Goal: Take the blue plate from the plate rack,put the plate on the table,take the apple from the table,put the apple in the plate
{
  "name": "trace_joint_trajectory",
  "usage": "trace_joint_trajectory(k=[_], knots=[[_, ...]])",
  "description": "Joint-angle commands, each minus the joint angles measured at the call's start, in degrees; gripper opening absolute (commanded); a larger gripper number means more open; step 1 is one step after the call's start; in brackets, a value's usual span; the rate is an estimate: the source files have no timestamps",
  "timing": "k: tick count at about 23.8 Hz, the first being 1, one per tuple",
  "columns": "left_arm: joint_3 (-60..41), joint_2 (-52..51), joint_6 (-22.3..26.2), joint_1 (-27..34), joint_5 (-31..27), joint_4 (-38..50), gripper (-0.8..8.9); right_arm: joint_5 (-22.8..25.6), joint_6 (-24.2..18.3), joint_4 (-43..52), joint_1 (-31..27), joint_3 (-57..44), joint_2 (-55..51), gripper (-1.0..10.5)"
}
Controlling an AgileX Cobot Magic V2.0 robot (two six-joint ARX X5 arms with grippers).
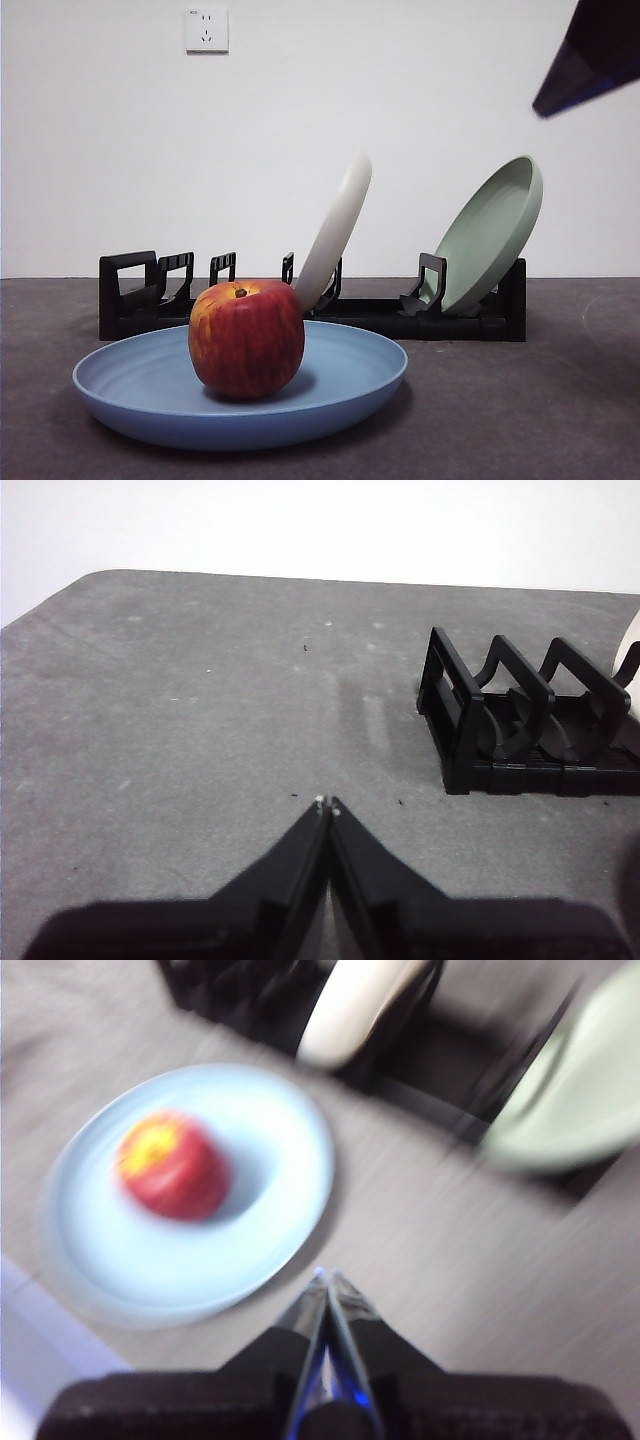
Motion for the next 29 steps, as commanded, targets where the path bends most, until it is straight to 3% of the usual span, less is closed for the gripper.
trace_joint_trajectory(k=[1, 5, 8, 13, 19, 25, 29], knots=[[-0.81, -0.13, 0.22, 0.22, 0.33, 0.26, -0.03, 0.17, -9.05, 5.77, -6.49, -0.44, -3.21, -0.1], [-0.81, -0.13, 0.22, 0.22, 0.35, 0.26, -0.03, -14.86, -9.90, 16.81, -26.91, -4.81, -12.28, -0.1], [-0.81, -0.13, 0.24, 0.22, 0.39, 0.26, -0.03, -18.97, -9.86, 20.79, -36.98, -10.93, -19.76, -0.1], [-0.81, -0.13, 0.22, 0.22, 0.37, 0.26, -0.03, -18.64, -9.14, 23.04, -38.42, -21.29, -28.17, -0.1], [-0.81, -0.13, 0.22, 0.22, 0.39, 0.26, -0.03, -18.62, -4.07, 28.81, -38.42, -33.20, -35.39, -0.1], [-0.81, -0.13, 0.24, 0.22, 0.39, 0.26, -0.03, -18.67, 0.13, 27.41, -38.42, -38.75, -41.07, -0.1], [-0.81, -0.13, 0.24, 0.22, 0.39, 0.26, -0.03, -18.80, 0.63, 25.33, -38.38, -39.63, -42.66, -0.1]])
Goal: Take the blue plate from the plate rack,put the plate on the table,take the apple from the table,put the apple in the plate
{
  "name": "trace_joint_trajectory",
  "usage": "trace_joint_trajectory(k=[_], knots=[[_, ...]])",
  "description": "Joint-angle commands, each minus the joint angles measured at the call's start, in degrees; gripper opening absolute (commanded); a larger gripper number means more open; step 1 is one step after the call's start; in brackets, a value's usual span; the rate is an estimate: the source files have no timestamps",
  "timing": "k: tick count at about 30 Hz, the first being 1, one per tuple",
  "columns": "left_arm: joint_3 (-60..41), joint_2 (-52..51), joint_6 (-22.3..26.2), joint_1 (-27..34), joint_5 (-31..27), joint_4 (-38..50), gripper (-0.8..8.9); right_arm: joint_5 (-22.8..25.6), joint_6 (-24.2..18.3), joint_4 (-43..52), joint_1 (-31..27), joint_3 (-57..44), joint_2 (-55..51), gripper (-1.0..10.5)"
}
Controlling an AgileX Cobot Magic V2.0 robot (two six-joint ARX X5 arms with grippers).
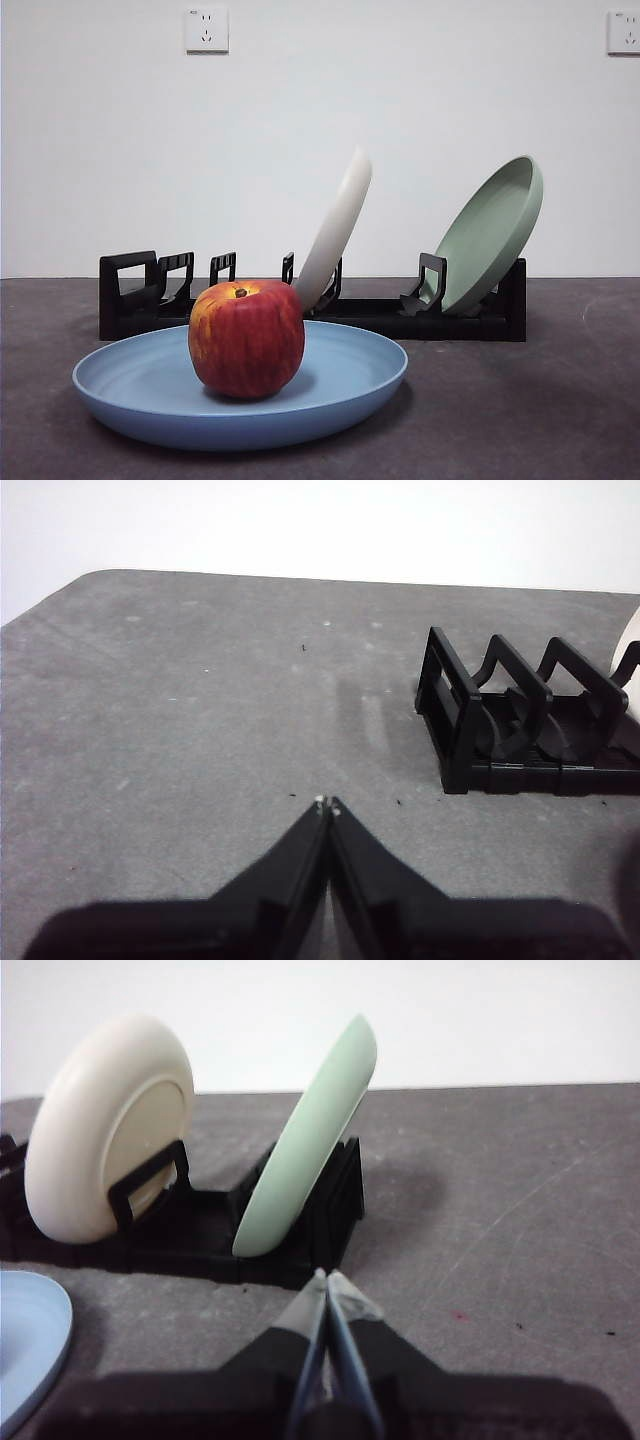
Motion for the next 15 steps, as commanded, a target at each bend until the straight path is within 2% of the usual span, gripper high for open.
trace_joint_trajectory(k=[1, 4, 15], knots=[[-0.81, -0.13, 0.22, 0.22, 0.17, 0.26, -0.03, -0.13, 1.46, -1.53, 0.02, -0.72, -0.20, -0.1], [-0.81, -0.13, 0.22, 0.22, 0.17, 0.26, -0.03, 0.00, 1.46, -3.91, 0.02, -0.72, -0.20, -0.1], [-0.81, -0.13, 0.22, 0.22, 0.15, 0.26, -0.03, -0.02, 2.19, -3.61, 0.04, -0.68, 0.13, -0.1]])
